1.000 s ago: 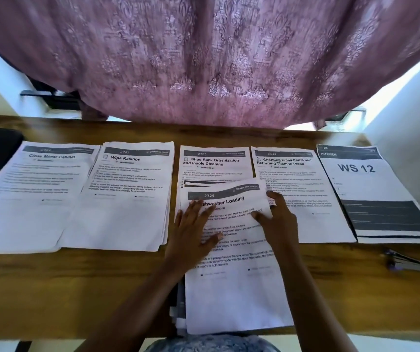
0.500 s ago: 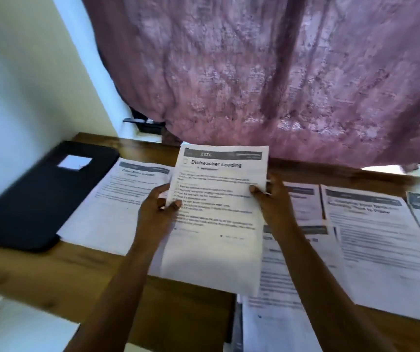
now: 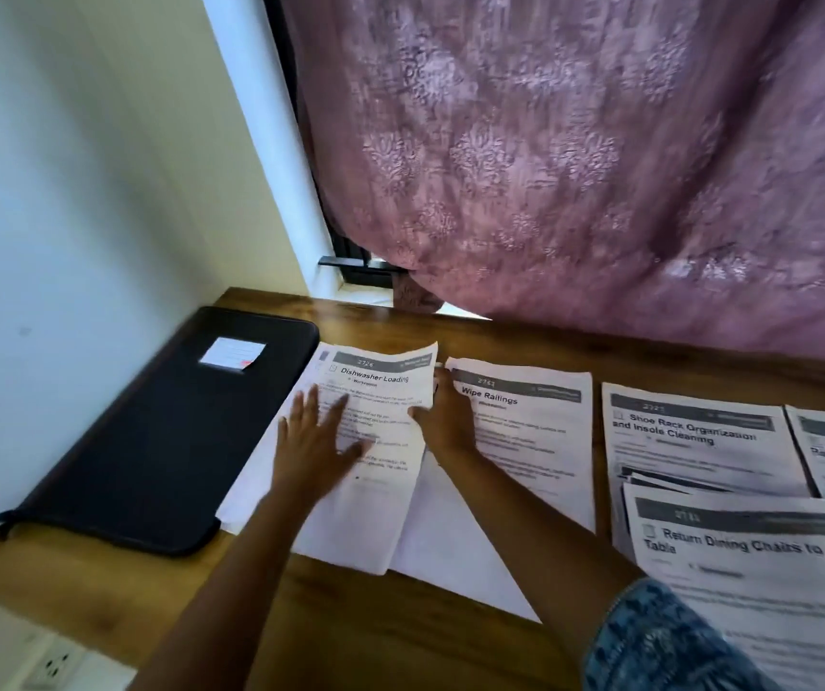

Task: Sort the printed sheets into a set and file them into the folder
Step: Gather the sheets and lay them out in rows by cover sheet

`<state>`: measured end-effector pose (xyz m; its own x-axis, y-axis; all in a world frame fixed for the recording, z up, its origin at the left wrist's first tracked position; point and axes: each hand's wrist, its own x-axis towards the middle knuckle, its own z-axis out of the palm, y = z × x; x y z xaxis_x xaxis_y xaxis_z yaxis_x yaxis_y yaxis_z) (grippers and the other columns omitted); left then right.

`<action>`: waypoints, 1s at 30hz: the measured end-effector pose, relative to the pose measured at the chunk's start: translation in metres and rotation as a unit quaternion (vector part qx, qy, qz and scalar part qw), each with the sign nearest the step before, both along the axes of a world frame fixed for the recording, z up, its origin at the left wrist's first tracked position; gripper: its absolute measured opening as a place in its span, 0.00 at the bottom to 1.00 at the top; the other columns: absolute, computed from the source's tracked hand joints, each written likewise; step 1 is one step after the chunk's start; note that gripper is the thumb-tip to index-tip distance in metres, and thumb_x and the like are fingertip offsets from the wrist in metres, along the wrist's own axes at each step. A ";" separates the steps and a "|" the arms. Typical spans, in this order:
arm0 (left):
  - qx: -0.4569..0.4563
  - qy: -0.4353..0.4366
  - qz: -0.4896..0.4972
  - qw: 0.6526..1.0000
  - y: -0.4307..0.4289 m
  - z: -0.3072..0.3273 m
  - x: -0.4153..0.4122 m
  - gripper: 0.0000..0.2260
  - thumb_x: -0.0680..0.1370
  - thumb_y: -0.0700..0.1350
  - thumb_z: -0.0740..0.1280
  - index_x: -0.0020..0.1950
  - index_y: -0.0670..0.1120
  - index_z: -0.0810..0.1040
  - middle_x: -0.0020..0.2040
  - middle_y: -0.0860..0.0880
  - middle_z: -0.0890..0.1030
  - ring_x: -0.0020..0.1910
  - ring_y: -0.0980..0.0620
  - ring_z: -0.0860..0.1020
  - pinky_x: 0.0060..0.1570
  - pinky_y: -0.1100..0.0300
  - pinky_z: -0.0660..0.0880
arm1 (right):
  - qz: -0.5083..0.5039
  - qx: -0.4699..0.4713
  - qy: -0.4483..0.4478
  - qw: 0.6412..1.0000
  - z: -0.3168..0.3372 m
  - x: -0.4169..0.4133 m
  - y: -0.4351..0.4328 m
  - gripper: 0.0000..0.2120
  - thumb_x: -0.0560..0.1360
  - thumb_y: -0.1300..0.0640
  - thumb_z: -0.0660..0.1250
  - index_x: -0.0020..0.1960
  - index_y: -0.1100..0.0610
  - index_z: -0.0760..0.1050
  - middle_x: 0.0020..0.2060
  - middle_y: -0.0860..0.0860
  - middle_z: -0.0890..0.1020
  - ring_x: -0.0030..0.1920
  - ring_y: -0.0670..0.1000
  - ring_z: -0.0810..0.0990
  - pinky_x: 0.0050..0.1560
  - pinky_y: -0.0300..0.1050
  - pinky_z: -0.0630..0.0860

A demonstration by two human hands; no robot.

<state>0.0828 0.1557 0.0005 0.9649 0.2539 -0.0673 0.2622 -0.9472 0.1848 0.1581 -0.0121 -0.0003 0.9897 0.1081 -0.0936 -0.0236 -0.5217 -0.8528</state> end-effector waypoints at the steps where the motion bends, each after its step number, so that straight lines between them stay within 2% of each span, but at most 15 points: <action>1: 0.013 0.029 -0.023 0.999 -0.002 -0.009 -0.003 0.34 0.77 0.66 0.56 0.79 0.56 0.51 0.79 0.44 0.45 0.78 0.42 0.44 0.74 0.43 0.46 | -0.001 -0.024 -0.008 1.000 -0.004 -0.001 0.005 0.40 0.71 0.61 0.73 0.76 0.54 0.54 0.66 0.57 0.74 0.63 0.59 0.75 0.62 0.51 0.74; 3: 0.019 0.061 -0.038 0.997 -0.001 -0.025 -0.009 0.33 0.77 0.70 0.48 0.78 0.58 0.44 0.79 0.45 0.42 0.78 0.43 0.41 0.73 0.41 0.44 | -0.005 -0.138 -0.066 0.988 -0.007 -0.004 0.008 0.45 0.70 0.56 0.74 0.77 0.52 0.50 0.71 0.58 0.66 0.68 0.58 0.69 0.63 0.52 0.72; 5: 0.017 0.052 -0.029 0.998 0.005 -0.034 -0.013 0.35 0.74 0.72 0.40 0.78 0.59 0.42 0.79 0.46 0.42 0.78 0.43 0.42 0.73 0.41 0.44 | 0.005 -0.295 -0.156 0.943 -0.003 -0.011 0.009 0.40 0.71 0.49 0.73 0.76 0.51 0.55 0.71 0.58 0.65 0.69 0.58 0.66 0.63 0.53 0.70; 6: 0.015 0.045 -0.023 0.999 0.008 -0.036 -0.014 0.37 0.71 0.73 0.37 0.78 0.60 0.42 0.80 0.46 0.43 0.78 0.43 0.43 0.73 0.41 0.43 | 0.025 -0.334 -0.186 0.924 -0.004 -0.014 0.012 0.36 0.71 0.47 0.72 0.74 0.51 0.60 0.70 0.56 0.66 0.69 0.58 0.65 0.63 0.55 0.67; 8: 0.004 0.029 -0.014 0.999 0.011 -0.039 -0.016 0.39 0.68 0.73 0.34 0.78 0.60 0.43 0.80 0.46 0.44 0.78 0.43 0.43 0.73 0.40 0.42 | 0.093 -0.350 -0.191 0.912 -0.011 -0.019 0.017 0.30 0.74 0.44 0.67 0.71 0.52 0.65 0.73 0.54 0.62 0.73 0.57 0.60 0.68 0.59 0.58; 11: -0.008 0.023 -0.010 1.000 0.012 -0.039 -0.015 0.37 0.71 0.73 0.37 0.78 0.59 0.44 0.80 0.46 0.44 0.78 0.43 0.42 0.73 0.40 0.41 | 0.156 -0.364 -0.147 0.906 -0.023 -0.022 0.024 0.27 0.79 0.43 0.56 0.75 0.53 0.59 0.76 0.53 0.57 0.76 0.53 0.54 0.72 0.62 0.42; 14: -0.004 0.042 -0.010 0.999 0.010 -0.031 -0.013 0.33 0.77 0.69 0.44 0.79 0.57 0.45 0.79 0.45 0.43 0.78 0.43 0.42 0.74 0.40 0.40 | 0.166 -0.370 -0.162 0.900 -0.019 -0.023 0.019 0.28 0.80 0.43 0.54 0.76 0.54 0.57 0.77 0.54 0.56 0.77 0.53 0.52 0.71 0.62 0.36; 16: 0.007 0.031 -0.021 0.999 0.001 -0.017 -0.012 0.34 0.77 0.68 0.43 0.79 0.55 0.48 0.79 0.44 0.45 0.78 0.43 0.42 0.74 0.40 0.40 | 0.167 -0.367 -0.165 0.900 -0.008 -0.027 0.008 0.29 0.80 0.42 0.53 0.77 0.53 0.55 0.77 0.53 0.54 0.77 0.53 0.49 0.71 0.61 0.35; 18: -0.024 -0.028 -0.034 0.999 -0.022 0.002 -0.011 0.35 0.76 0.69 0.43 0.78 0.53 0.55 0.79 0.44 0.49 0.78 0.43 0.46 0.73 0.41 0.40 | 0.150 -0.347 -0.164 0.911 0.009 -0.038 -0.016 0.28 0.80 0.42 0.53 0.77 0.53 0.55 0.77 0.52 0.55 0.77 0.52 0.50 0.72 0.60 0.36; 20: -0.078 -0.091 -0.059 0.991 -0.060 0.021 -0.012 0.33 0.75 0.67 0.48 0.76 0.52 0.63 0.78 0.45 0.56 0.78 0.42 0.51 0.73 0.41 0.41 | 0.117 -0.326 -0.166 0.923 0.024 -0.054 -0.052 0.26 0.80 0.44 0.56 0.75 0.52 0.60 0.75 0.50 0.61 0.76 0.51 0.55 0.73 0.59 0.41; 22: -0.111 -0.142 -0.119 0.976 -0.114 0.030 -0.018 0.27 0.78 0.64 0.55 0.73 0.52 0.68 0.77 0.46 0.62 0.77 0.43 0.57 0.72 0.43 0.43 | 0.056 -0.302 -0.185 0.933 0.030 -0.076 -0.102 0.21 0.79 0.48 0.61 0.71 0.53 0.68 0.70 0.51 0.71 0.72 0.52 0.65 0.73 0.58 0.52; 24: -0.133 -0.178 -0.196 0.955 -0.171 0.030 -0.032 0.20 0.79 0.57 0.59 0.69 0.52 0.72 0.74 0.47 0.67 0.75 0.44 0.62 0.72 0.43 0.48 | -0.011 -0.273 -0.218 0.937 0.028 -0.094 -0.157 0.16 0.76 0.54 0.66 0.63 0.55 0.76 0.60 0.53 0.80 0.61 0.55 0.77 0.65 0.55 0.69; 25: -0.147 -0.180 -0.232 0.945 -0.203 0.026 -0.040 0.19 0.79 0.55 0.61 0.68 0.52 0.73 0.73 0.48 0.68 0.74 0.45 0.63 0.72 0.43 0.50 | -0.041 -0.261 -0.223 0.938 0.026 -0.103 -0.190 0.15 0.73 0.56 0.67 0.59 0.56 0.78 0.55 0.54 0.82 0.55 0.57 0.81 0.59 0.54 0.75; 27: -0.166 -0.165 -0.288 0.928 -0.262 0.017 -0.055 0.18 0.77 0.51 0.64 0.67 0.52 0.73 0.72 0.48 0.70 0.73 0.46 0.65 0.72 0.42 0.54 | -0.097 -0.259 -0.209 0.938 0.018 -0.120 -0.254 0.15 0.69 0.58 0.66 0.55 0.58 0.80 0.50 0.56 0.84 0.49 0.59 0.83 0.52 0.56 0.79; 30: -0.139 -0.117 -0.332 0.925 -0.326 -0.002 -0.067 0.20 0.77 0.55 0.58 0.67 0.51 0.73 0.69 0.46 0.73 0.71 0.44 0.69 0.70 0.40 0.59 | -0.152 -0.295 -0.143 0.932 0.004 -0.134 -0.334 0.18 0.72 0.59 0.67 0.61 0.61 0.77 0.56 0.59 0.81 0.55 0.61 0.80 0.58 0.56 0.75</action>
<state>0.0160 -0.1698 -0.0010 0.8981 -0.3966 0.1898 -0.4394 -0.7920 0.4240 0.0243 -0.3466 0.0032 0.9595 -0.1685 0.2256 -0.0625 -0.9086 -0.4129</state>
